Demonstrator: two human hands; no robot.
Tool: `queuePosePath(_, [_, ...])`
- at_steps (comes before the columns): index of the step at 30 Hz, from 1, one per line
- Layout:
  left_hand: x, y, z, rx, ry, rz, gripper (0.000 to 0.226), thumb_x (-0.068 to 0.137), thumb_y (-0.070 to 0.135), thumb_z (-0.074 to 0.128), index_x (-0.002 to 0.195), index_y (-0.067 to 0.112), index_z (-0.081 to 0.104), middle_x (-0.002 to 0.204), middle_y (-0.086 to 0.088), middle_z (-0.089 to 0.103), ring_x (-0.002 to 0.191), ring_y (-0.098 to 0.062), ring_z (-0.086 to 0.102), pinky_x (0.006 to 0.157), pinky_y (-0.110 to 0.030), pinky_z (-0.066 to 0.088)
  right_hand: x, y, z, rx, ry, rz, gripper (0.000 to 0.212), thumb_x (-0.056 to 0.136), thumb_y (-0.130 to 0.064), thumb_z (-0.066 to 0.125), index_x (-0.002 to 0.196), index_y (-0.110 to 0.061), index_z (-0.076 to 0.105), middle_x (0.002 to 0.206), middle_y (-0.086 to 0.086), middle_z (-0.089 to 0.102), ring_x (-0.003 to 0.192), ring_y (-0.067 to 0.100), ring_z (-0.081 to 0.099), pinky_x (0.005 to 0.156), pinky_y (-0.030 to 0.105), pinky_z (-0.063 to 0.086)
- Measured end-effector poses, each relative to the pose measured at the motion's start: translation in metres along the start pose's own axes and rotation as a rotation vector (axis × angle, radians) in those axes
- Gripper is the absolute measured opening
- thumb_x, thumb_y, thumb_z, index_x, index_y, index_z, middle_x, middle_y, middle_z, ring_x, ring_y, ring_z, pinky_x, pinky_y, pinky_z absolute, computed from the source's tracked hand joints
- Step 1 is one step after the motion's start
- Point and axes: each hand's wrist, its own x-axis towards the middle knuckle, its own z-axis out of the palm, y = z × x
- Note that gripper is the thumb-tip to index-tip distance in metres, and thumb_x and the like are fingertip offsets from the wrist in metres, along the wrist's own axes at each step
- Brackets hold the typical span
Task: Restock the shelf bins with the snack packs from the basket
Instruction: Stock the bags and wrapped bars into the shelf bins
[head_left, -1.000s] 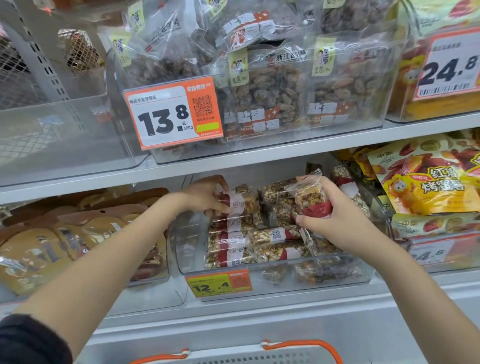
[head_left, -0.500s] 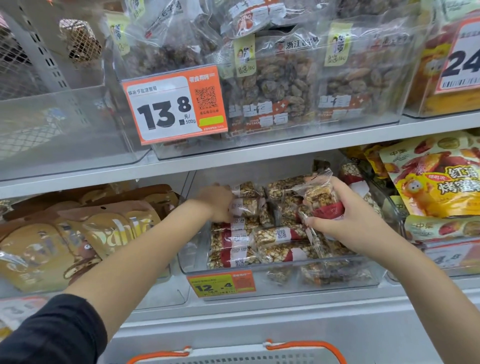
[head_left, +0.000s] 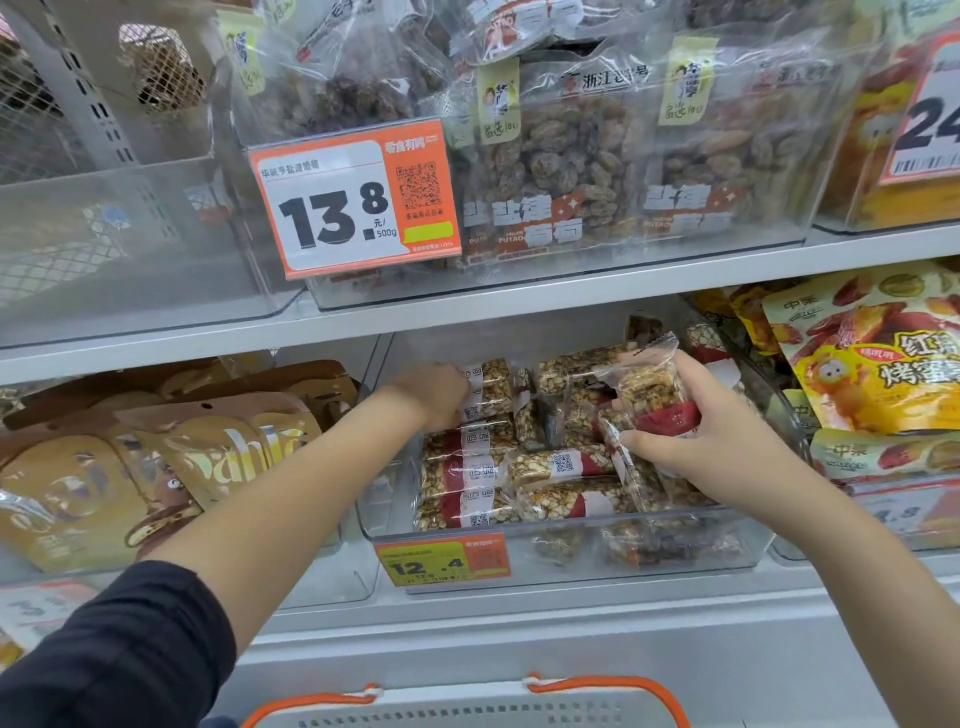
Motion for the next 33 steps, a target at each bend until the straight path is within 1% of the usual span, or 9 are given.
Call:
queuePosePath(3, [-0.003, 0.002, -0.002, -0.032, -0.041, -0.003, 0.026, 0.091, 0.035, 0.054, 0.093, 0.009, 0.058, 0.092, -0.006, 0.058, 0.08, -0.02, 0.054, 0.065, -0.029, 0.046, 0.0, -0.001, 0.001, -0.022, -0.009, -0.018, 0.047, 0.083, -0.011, 0.071, 0.116, -0.038, 0.052, 0.102, -0.012, 0.067, 0.058, -0.004, 0.059, 0.055, 0.013, 0.047])
queuePosePath(5, [-0.003, 0.005, -0.003, -0.036, 0.007, 0.017, 0.042, 0.087, 0.039, 0.059, 0.115, 0.008, 0.055, 0.115, -0.01, 0.056, 0.102, -0.024, 0.052, 0.078, -0.033, 0.049, 0.001, -0.001, 0.002, -0.031, -0.019, -0.025, 0.046, 0.083, -0.01, 0.071, 0.116, -0.037, 0.053, 0.104, -0.014, 0.066, 0.059, -0.003, 0.06, 0.055, 0.013, 0.048])
queuePosePath(7, [0.001, 0.012, -0.004, 0.025, 0.133, 0.125, 0.067, 0.083, 0.037, 0.063, 0.14, 0.015, 0.036, 0.14, -0.008, 0.041, 0.126, -0.027, 0.039, 0.096, -0.039, 0.044, 0.002, -0.002, 0.002, -0.022, -0.019, -0.017, 0.046, 0.082, -0.009, 0.071, 0.116, -0.035, 0.054, 0.103, -0.011, 0.067, 0.055, -0.003, 0.058, 0.052, 0.012, 0.046])
queuePosePath(9, [0.009, 0.026, -0.007, 0.106, 0.184, 0.262, 0.072, 0.083, 0.029, 0.065, 0.146, 0.021, 0.029, 0.149, -0.004, 0.031, 0.135, -0.026, 0.029, 0.107, -0.042, 0.035, 0.002, -0.003, 0.002, -0.018, -0.011, -0.02, 0.047, 0.082, -0.009, 0.072, 0.113, -0.039, 0.054, 0.102, -0.011, 0.066, 0.057, -0.004, 0.059, 0.052, 0.01, 0.044])
queuePosePath(13, [0.024, 0.042, -0.001, 0.145, 0.191, 0.342, 0.063, 0.086, 0.011, 0.061, 0.143, 0.018, 0.037, 0.144, -0.003, 0.038, 0.134, -0.023, 0.029, 0.109, -0.033, 0.026, 0.0, -0.007, 0.003, 0.002, -0.011, -0.026, 0.048, 0.082, -0.007, 0.072, 0.107, -0.042, 0.051, 0.1, -0.017, 0.064, 0.063, -0.011, 0.059, 0.057, 0.005, 0.044])
queuePosePath(16, [0.031, 0.032, 0.009, 0.132, 0.232, 0.365, 0.058, 0.089, 0.021, 0.059, 0.143, 0.023, 0.038, 0.14, -0.001, 0.039, 0.132, -0.022, 0.03, 0.108, -0.033, 0.025, 0.0, -0.006, 0.001, 0.008, -0.026, -0.009, 0.044, 0.083, -0.007, 0.071, 0.114, -0.033, 0.054, 0.099, -0.009, 0.067, 0.057, -0.006, 0.058, 0.054, 0.01, 0.045])
queuePosePath(20, [0.033, 0.038, 0.016, 0.215, 0.353, 0.48, 0.048, 0.093, 0.035, 0.051, 0.139, 0.024, 0.043, 0.13, -0.002, 0.047, 0.124, -0.022, 0.036, 0.104, -0.034, 0.025, 0.0, -0.006, 0.0, -0.018, -0.015, -0.011, 0.043, 0.083, -0.008, 0.07, 0.111, -0.035, 0.054, 0.096, -0.008, 0.068, 0.047, -0.002, 0.051, 0.048, 0.013, 0.043])
queuePosePath(25, [0.035, 0.044, 0.022, 0.233, 0.44, 0.487, 0.051, 0.091, 0.004, 0.048, 0.139, 0.021, 0.042, 0.133, -0.002, 0.047, 0.122, -0.022, 0.037, 0.096, -0.029, 0.025, 0.0, -0.004, 0.0, -0.012, -0.009, 0.003, 0.046, 0.082, -0.004, 0.07, 0.114, -0.034, 0.054, 0.102, -0.005, 0.067, 0.045, 0.0, 0.051, 0.045, 0.012, 0.04])
queuePosePath(33, [0.04, 0.026, 0.016, -0.335, 0.479, 0.364, 0.037, 0.096, 0.023, 0.051, 0.133, 0.022, 0.047, 0.135, -0.005, 0.049, 0.119, -0.025, 0.046, 0.096, -0.036, 0.044, -0.003, -0.003, -0.007, 0.041, 0.013, 0.049, 0.046, 0.082, -0.01, 0.071, 0.116, -0.034, 0.054, 0.101, -0.008, 0.069, 0.059, -0.006, 0.06, 0.056, 0.009, 0.044])
